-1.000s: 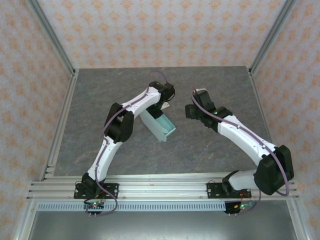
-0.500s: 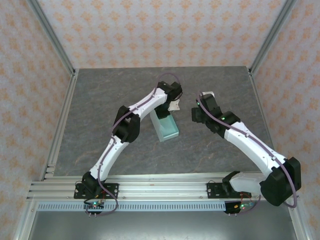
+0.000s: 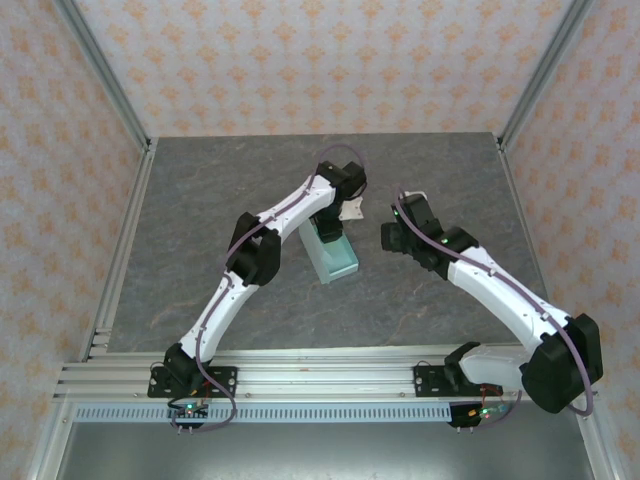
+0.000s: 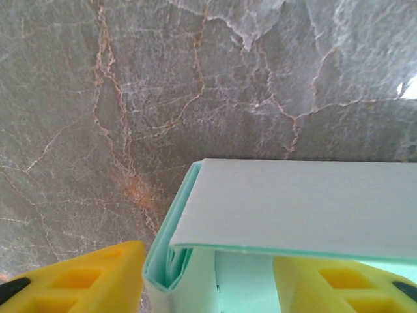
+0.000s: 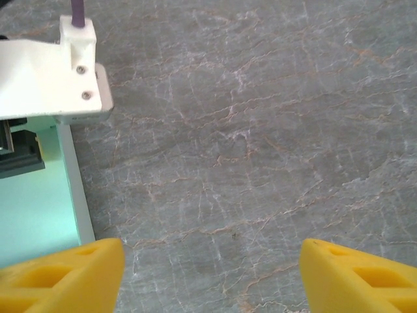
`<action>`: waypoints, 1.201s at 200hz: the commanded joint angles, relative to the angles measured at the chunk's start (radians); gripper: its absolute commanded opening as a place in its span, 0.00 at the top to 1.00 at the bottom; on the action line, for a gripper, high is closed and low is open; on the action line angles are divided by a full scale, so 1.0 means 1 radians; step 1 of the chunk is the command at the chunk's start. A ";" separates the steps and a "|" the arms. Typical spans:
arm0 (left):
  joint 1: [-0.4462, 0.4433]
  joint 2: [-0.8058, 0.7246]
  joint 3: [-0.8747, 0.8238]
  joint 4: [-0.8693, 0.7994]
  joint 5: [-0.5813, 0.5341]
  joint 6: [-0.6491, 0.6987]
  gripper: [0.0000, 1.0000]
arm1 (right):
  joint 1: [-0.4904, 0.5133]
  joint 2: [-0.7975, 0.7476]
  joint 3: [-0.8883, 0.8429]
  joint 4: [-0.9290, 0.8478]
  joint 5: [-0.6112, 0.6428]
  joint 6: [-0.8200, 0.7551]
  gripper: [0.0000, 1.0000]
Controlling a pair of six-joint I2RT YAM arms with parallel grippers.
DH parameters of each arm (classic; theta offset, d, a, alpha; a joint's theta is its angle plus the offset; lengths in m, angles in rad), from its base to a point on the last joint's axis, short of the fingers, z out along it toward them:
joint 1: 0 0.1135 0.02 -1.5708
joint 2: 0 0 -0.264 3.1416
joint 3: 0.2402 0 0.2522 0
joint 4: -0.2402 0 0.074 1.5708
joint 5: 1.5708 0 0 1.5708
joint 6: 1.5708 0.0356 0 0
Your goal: Fold the paper box
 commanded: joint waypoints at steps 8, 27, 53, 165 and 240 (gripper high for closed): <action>-0.006 -0.123 -0.002 0.019 0.043 -0.010 0.43 | -0.004 -0.009 -0.027 0.019 -0.031 0.028 0.29; -0.004 -0.168 -0.005 0.054 0.080 -0.021 0.41 | -0.003 -0.013 -0.051 0.039 -0.078 0.041 0.29; 0.013 -0.240 -0.008 0.112 0.136 -0.068 0.39 | -0.004 0.008 -0.100 0.114 -0.188 0.081 0.29; 0.326 -1.040 -1.085 0.762 0.044 -0.875 0.48 | 0.024 0.359 -0.108 0.435 -0.586 0.220 0.41; 0.285 -0.927 -1.360 0.927 0.218 -0.979 0.71 | 0.082 0.403 -0.140 0.576 -0.682 0.305 0.51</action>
